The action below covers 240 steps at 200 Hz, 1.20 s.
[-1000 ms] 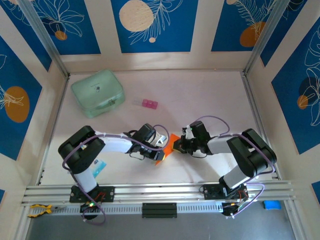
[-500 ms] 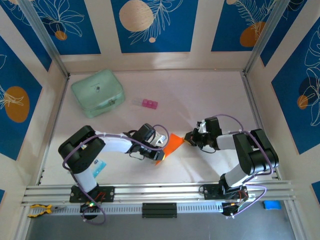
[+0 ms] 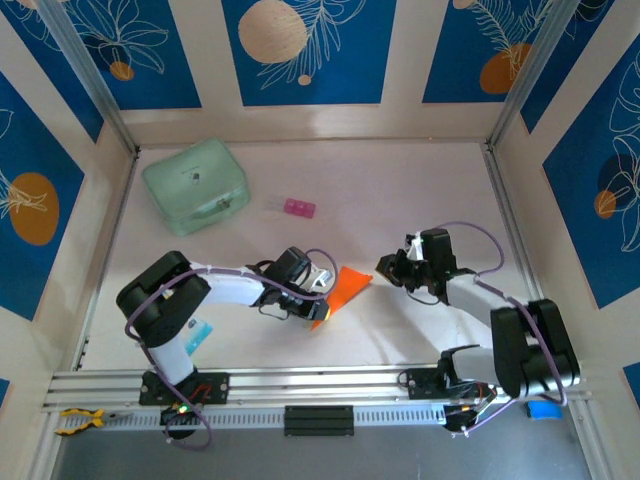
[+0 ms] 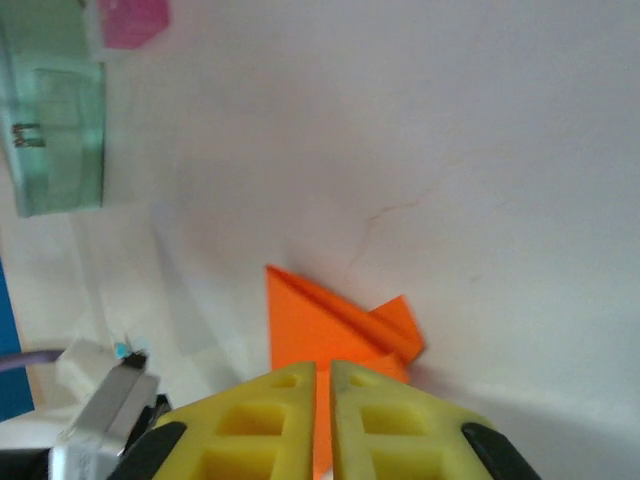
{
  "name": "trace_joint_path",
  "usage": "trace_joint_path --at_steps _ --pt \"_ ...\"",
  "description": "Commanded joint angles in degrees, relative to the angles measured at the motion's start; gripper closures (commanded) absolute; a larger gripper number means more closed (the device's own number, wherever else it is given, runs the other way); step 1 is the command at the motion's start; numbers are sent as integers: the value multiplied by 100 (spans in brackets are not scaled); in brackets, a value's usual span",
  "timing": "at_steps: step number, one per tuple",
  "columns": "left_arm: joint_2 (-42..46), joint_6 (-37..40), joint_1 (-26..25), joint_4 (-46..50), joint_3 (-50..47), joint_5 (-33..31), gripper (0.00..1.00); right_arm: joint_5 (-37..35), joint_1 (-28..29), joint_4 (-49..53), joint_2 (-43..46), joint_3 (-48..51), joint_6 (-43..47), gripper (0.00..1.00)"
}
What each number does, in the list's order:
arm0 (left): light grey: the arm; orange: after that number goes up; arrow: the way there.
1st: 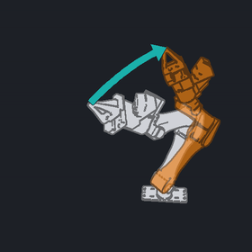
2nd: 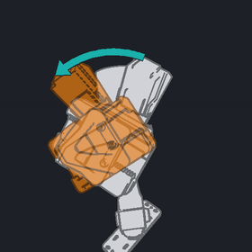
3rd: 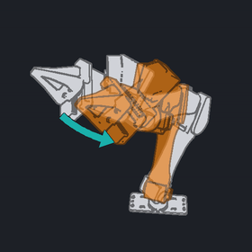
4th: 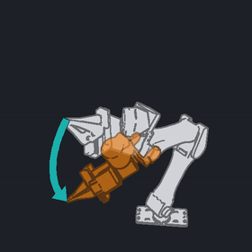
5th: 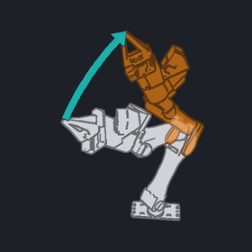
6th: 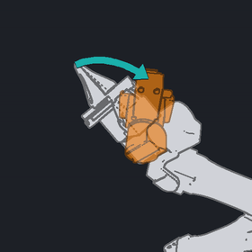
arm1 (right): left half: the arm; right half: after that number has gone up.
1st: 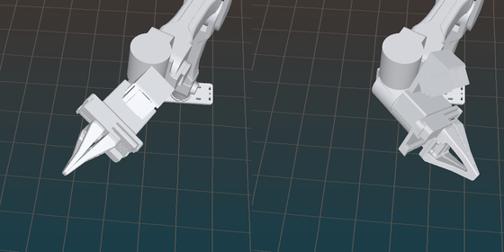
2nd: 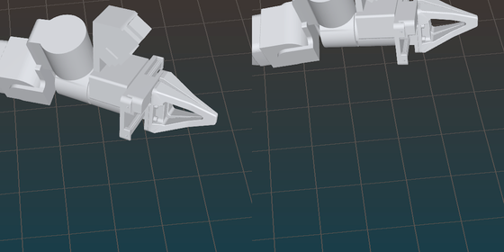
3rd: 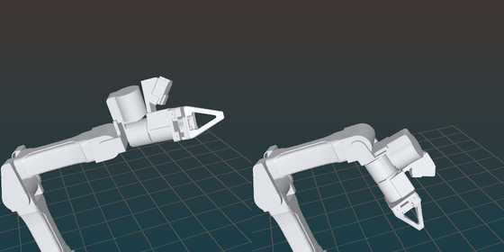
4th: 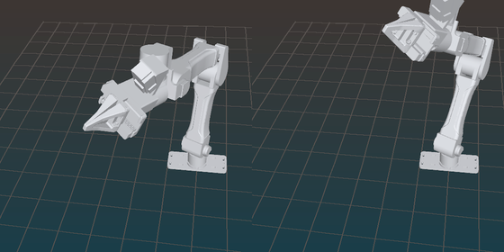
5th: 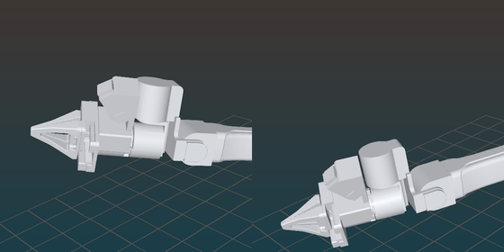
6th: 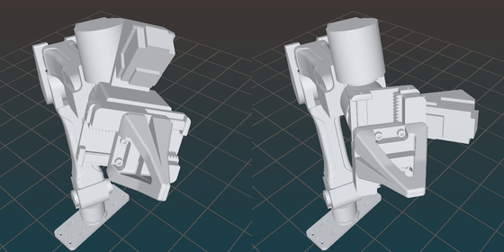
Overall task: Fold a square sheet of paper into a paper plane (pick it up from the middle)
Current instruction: Fold the wing for the fifth time at the center of the table, then move a paper plane to the center of the table.
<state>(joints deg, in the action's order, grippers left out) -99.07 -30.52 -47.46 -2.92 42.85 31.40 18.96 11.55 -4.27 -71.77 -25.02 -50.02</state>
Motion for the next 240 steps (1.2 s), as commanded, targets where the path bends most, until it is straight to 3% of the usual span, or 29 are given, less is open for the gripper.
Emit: trace_joint_path --at_steps 1,46,105,139,175,215,240 --pt "-25 -336 35 125 41 -373 99 -122 256 595 346 153 -145 84" --pt "97 -901 -25 -321 282 -458 95 -428 974 674 779 539 -589 81" --pt "1014 -145 170 777 259 -1150 75 -635 1452 694 1164 727 -738 77" --pt "804 108 561 964 331 -607 70 -570 1643 624 1009 575 -618 76" --pt "301 215 582 878 569 73 68 -547 1814 394 678 468 -633 76" --pt "14 248 584 795 680 422 67 -508 1968 273 276 318 -618 76" --pt "-38 277 572 859 683 273 67 -525 2018 188 122 271 -614 76"
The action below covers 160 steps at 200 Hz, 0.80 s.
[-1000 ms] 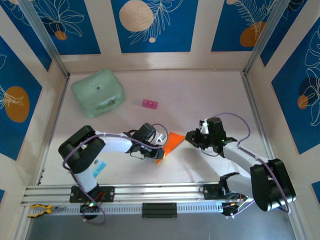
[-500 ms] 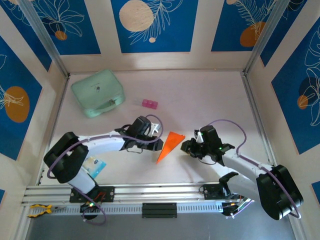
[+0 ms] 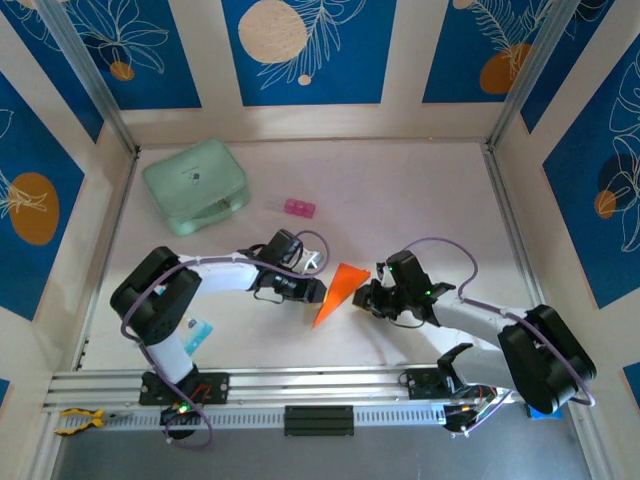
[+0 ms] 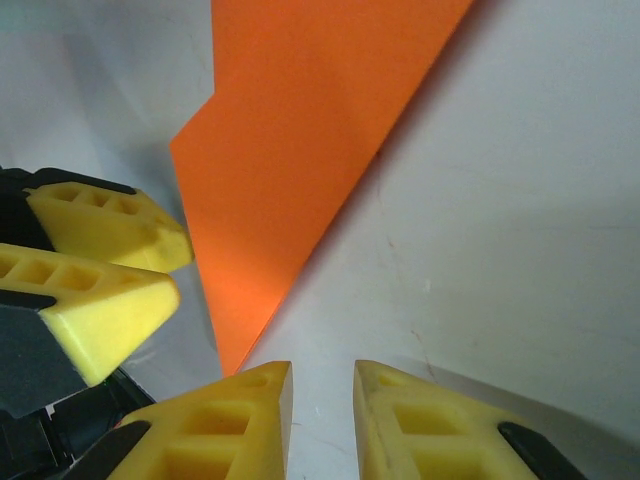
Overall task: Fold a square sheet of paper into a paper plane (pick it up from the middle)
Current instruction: Move a paper plane to the center of the table.
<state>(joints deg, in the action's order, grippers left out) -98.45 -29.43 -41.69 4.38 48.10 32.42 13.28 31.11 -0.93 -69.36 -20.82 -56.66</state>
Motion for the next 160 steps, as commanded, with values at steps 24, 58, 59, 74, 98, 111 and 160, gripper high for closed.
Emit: trace_joint_path --at_steps 24,58,59,74,98,111,160 --pt "-228 252 3 264 224 210 69 58 80 -248 -228 -148 26 76" --pt "-330 246 -1 199 225 323 70 70 107 -349 -351 -154 15 76" --pt "-331 245 -3 201 230 324 70 74 106 -348 -350 -157 15 76" --pt "-361 245 -11 220 234 304 71 109 119 -418 -417 -157 -1 76" --pt "-356 254 -6 199 224 272 73 123 141 -474 -515 -177 -2 76" --pt "-376 256 -10 182 234 320 74 125 160 -529 -580 -175 -3 76" --pt "55 288 -1 269 130 -147 75 123 194 -602 -689 -199 -27 76"
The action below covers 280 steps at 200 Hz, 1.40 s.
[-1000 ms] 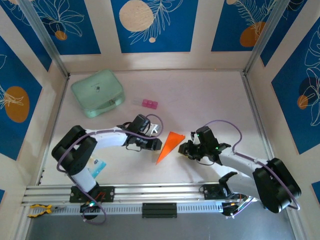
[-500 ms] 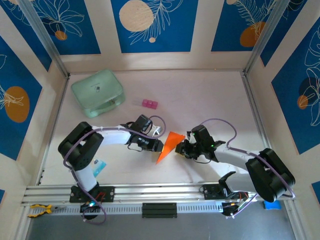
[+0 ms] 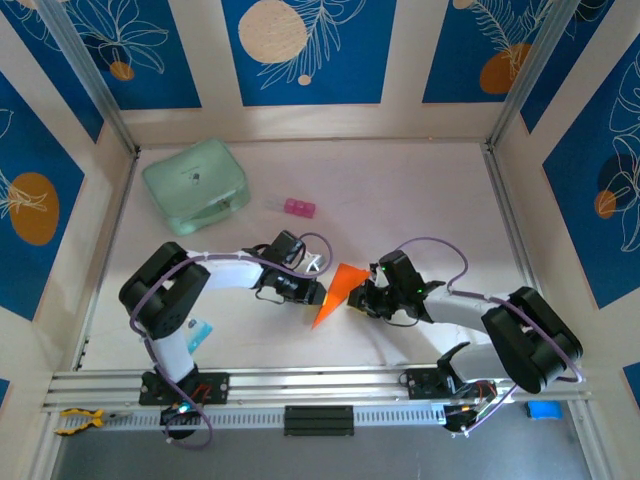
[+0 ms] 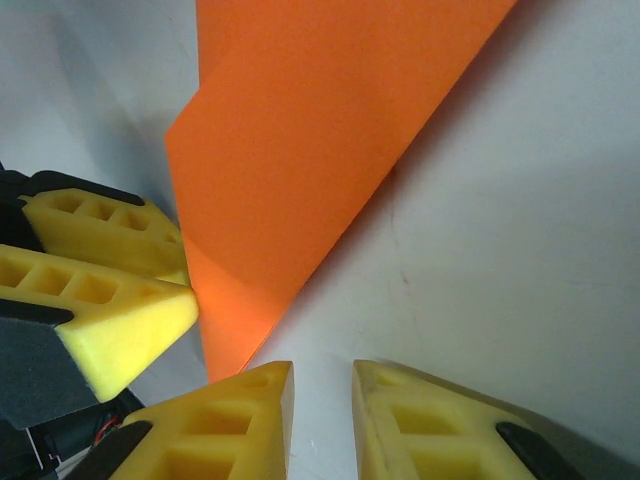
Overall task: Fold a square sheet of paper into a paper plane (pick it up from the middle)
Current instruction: Move a paper plane to the center of the table.
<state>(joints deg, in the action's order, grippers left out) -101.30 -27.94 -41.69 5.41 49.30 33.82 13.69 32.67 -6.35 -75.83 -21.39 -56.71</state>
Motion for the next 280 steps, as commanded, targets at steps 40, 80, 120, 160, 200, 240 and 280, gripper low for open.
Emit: trace_joint_path --at_steps 40,80,120,160,200,240,280 --pt "531 242 30 273 -15 -456 74 25 47 -47 -41 -150 -30 77" --pt "184 157 31 110 38 -45 73 28 60 -52 -72 -205 -32 77" --pt "-3 141 25 52 90 105 73 19 70 -63 -123 -204 -38 77" --pt "-158 140 6 67 150 252 73 41 69 -168 -229 -212 -55 77" --pt "-158 79 -7 -133 116 496 71 81 82 -268 -368 -219 -61 78" --pt "-220 46 -30 -250 122 717 71 122 101 -327 -464 -233 -61 79" --pt "-328 57 -67 -273 157 895 70 142 112 -359 -527 -242 -60 80"
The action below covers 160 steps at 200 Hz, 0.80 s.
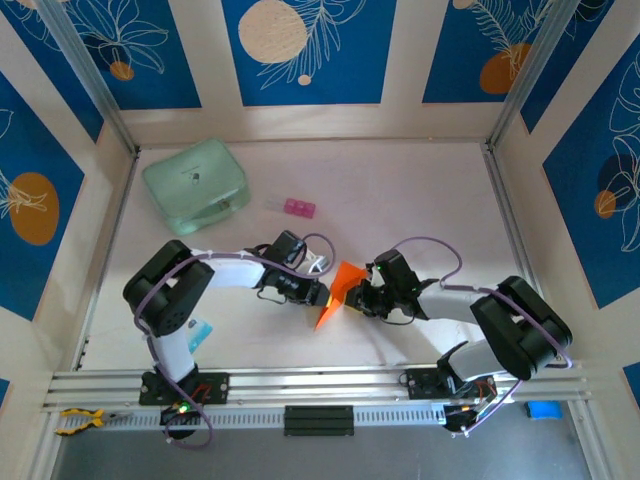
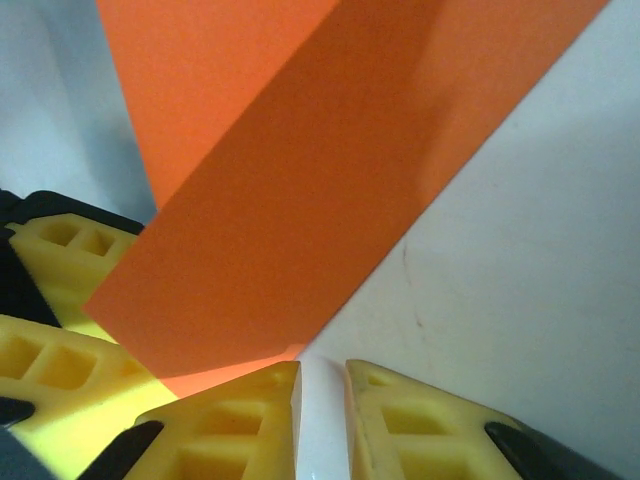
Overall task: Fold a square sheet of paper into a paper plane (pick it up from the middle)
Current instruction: Move a paper plane to the center of the table.
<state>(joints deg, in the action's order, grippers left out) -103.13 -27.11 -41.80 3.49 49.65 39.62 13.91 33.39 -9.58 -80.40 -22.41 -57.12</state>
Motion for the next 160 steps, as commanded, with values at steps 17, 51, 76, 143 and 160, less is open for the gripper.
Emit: trace_joint_path --at_steps 17,51,76,143,160 --pt "-194 -20 -77 -68 135 351 70 137 39 -71 -94 -135 -28 80" --pt "-273 -13 -124 -92 173 502 70 191 45 -147 -176 -140 -19 80" --pt "-321 -48 -135 -138 194 600 70 226 45 -188 -216 -123 -25 80" --pt "-269 -40 -188 -133 214 572 87 266 36 -207 -209 -126 -5 81" --pt "-69 -39 -197 -107 187 373 91 234 28 -112 -92 -125 3 81"
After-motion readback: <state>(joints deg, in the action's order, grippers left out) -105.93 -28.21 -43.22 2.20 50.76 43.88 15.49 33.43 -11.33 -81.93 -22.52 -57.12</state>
